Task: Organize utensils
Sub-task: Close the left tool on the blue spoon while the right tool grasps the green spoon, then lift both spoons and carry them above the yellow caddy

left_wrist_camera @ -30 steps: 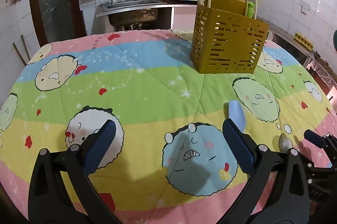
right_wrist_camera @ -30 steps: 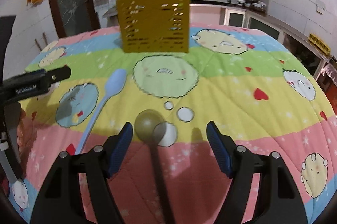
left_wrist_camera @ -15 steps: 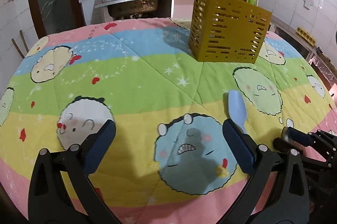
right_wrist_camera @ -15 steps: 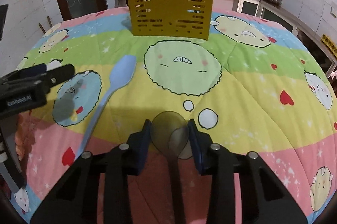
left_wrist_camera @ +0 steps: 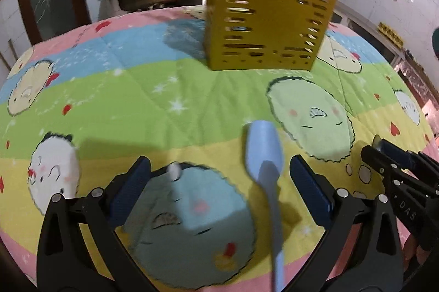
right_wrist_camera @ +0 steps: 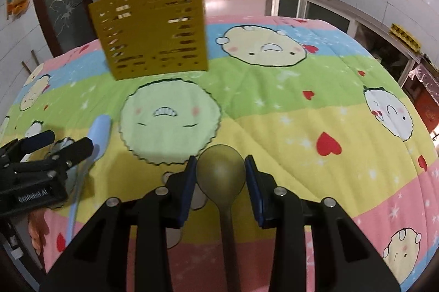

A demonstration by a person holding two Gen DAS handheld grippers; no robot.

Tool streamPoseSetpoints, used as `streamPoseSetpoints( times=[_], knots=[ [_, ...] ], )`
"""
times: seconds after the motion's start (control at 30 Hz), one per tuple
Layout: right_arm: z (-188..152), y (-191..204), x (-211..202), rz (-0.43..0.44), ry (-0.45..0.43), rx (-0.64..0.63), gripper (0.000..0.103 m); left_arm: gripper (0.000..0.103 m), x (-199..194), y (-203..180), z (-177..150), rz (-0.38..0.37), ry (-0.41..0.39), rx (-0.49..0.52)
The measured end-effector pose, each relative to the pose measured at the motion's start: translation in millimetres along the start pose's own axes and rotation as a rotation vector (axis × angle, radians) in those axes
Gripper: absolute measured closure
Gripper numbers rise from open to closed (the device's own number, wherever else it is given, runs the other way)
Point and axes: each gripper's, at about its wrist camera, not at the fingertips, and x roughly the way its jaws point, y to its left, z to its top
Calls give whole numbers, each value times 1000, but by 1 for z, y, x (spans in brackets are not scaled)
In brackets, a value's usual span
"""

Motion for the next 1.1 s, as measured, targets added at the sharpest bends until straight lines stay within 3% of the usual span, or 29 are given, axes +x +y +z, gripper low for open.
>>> streamPoseSetpoints(
  times=[0.13,0.27,0.33,0.47,0.6,0.83,1.1],
  knots=[
    [0,-7,3,-10,0,20,67,8,6,-15,5,-3,-1,32],
    [3,-10,5,-19,2,24,67,31,17,-22,9,-18,45,46],
    [5,-10,6,-26,4,25,67,34,19,-21,10,-18,44,29],
    [10,-9,11,-32,23,19,67,59,21,-22,16,-40,58,23],
    [15,-11,16,-20,46,42,67,73,22,-25,22,-53,74,19],
    [25,-15,8,14,31,62,67,73,17,-18,25,-68,51,-8],
    [40,-14,-6,48,-29,76,67,73,-12,-13,38,-48,-66,5]
  ],
)
